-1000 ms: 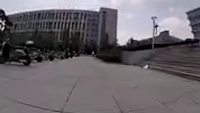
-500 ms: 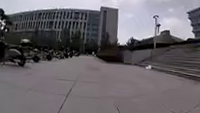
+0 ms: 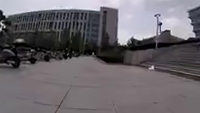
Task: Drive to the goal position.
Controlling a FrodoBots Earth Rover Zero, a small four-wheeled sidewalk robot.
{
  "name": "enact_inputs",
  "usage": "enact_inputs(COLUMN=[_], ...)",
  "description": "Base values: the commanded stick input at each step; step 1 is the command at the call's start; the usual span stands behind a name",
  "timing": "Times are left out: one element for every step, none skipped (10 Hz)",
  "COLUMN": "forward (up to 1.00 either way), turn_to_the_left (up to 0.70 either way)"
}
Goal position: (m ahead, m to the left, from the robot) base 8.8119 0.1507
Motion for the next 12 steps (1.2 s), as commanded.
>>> enact_inputs(forward=[0.7, 0.7, 0.7, 0.7, 0.7, 0.7, 0.7, 0.7, 0.7, 0.7, 0.7, 0.7], turn_to_the_left=[0.0, 0.0, 0.0, 0.0, 0.0, 0.0, 0.0, 0.0, 0.0, 0.0, 0.0, 0.0])
